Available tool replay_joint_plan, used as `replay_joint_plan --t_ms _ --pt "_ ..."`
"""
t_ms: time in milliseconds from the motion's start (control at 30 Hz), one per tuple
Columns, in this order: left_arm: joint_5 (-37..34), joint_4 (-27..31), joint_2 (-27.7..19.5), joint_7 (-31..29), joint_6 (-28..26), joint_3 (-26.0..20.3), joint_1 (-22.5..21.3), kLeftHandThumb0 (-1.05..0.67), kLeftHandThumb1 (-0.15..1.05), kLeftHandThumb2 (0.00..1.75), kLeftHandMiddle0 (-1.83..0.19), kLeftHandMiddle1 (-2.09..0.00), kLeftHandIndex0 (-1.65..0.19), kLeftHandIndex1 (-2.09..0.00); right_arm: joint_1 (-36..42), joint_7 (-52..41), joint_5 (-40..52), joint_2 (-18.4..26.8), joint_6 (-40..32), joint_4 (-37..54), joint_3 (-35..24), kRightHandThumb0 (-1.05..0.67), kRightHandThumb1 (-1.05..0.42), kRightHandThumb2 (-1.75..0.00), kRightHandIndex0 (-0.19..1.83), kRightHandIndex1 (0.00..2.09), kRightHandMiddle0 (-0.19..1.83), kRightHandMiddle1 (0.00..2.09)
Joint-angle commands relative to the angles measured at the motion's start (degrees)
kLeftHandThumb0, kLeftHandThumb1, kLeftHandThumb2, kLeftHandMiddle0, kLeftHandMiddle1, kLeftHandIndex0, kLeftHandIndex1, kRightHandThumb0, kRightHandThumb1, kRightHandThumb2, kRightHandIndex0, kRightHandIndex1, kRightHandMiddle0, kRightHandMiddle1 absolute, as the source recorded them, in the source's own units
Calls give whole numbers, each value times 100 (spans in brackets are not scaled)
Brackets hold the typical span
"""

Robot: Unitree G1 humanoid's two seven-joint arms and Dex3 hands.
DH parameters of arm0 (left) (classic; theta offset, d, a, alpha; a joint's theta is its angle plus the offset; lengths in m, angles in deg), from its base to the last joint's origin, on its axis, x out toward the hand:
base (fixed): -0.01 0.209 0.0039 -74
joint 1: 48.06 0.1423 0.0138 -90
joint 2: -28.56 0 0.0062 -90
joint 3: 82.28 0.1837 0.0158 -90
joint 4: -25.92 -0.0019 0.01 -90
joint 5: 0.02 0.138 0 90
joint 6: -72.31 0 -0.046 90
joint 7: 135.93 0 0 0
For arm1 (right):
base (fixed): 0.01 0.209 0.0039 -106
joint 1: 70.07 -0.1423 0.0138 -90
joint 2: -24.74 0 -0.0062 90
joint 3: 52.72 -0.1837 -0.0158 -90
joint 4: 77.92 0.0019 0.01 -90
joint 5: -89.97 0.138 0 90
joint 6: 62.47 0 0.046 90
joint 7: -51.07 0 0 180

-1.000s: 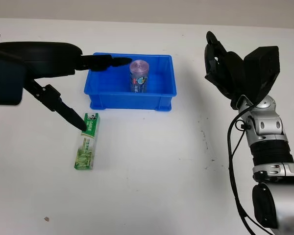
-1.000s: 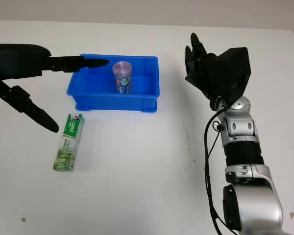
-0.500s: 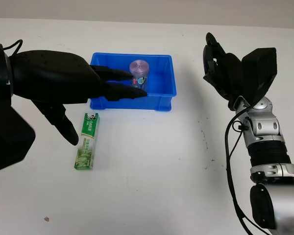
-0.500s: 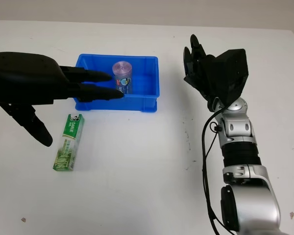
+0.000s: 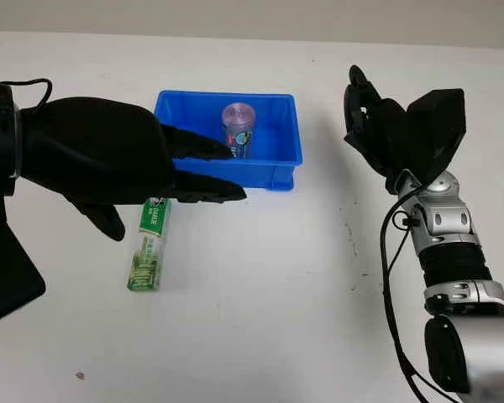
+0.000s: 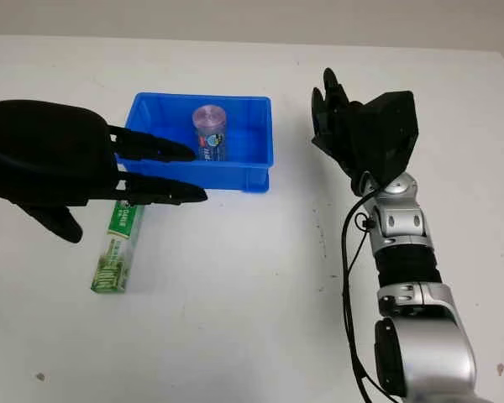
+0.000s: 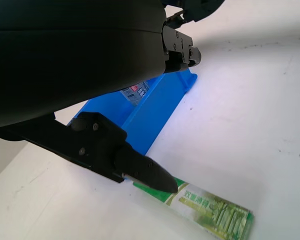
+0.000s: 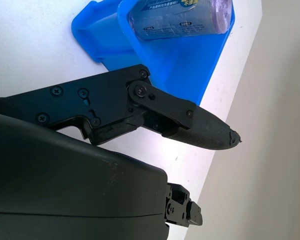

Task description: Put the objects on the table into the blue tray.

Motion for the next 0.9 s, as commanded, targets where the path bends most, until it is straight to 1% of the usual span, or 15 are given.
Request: replay_joint_plan --t_ms 0,67,133,233,333,533,600,633,667,700,767,867 --pt "183 -48 -132 91 201 75 -18 -3 98 9 -6 -6 -9 -10 -94 18 -2 -4 62 -27 -26 -68 -105 -81 -19 0 -19 0" --pt "423 -182 -110 260 469 106 14 -3 102 10 -7 -6 -9 -10 -100 45 -8 -6 54 -22 -28 -68 -105 -81 -19 0 -19 0" --pt "578 -295 -100 429 661 118 39 -4 103 10 -7 -6 -10 -10 -106 63 -10 -5 39 -24 -29 -69 -105 -81 -19 0 -19 0" --pt "653 -473 -125 572 839 219 47 -7 100 7 -9 -6 -10 -10 -101 89 12 -10 36 -19 -53 -68 -105 -80 -19 0 -19 0" --pt "619 -591 -129 612 821 319 82 -9 98 6 -9 -6 -10 -10 -75 100 -20 22 28 32 -30 -69 -105 -80 -19 0 -19 0" --pt "542 -610 -158 569 680 459 150 -4 104 8 -9 -6 -10 -9 -74 85 3 39 -7 52 -65 -66 -105 -80 -19 0 -19 0" --pt "396 -551 -197 400 469 546 186 -19 100 6 -7 -5 -8 -8 -71 75 3 41 22 45 -64 -65 -105 -80 -19 0 -19 0" --pt "306 -520 -207 310 341 591 225 -29 97 4 -6 -5 -7 -7 -73 76 0 35 41 34 -62 -66 -105 -80 -19 0 -19 0" --pt "253 -501 -208 259 269 621 266 -44 90 2 -6 -5 -7 -7 -77 87 -7 30 45 26 -60 -68 -105 -79 -19 0 -19 0" --pt "221 -486 -207 231 227 635 294 -51 87 2 -6 -5 -7 -7 -79 96 -12 26 44 22 -58 -68 -105 -79 -19 0 -19 0" --pt "140 -497 -190 203 150 648 381 -56 82 2 -7 -5 -8 -7 -77 114 -19 20 6 48 -51 -68 -105 -78 -19 0 -19 0" --pt "87 -517 -172 167 67 678 506 -55 79 2 -9 -6 -9 -8 -64 117 -15 22 -8 74 -53 -67 -105 -79 -19 0 -19 0"
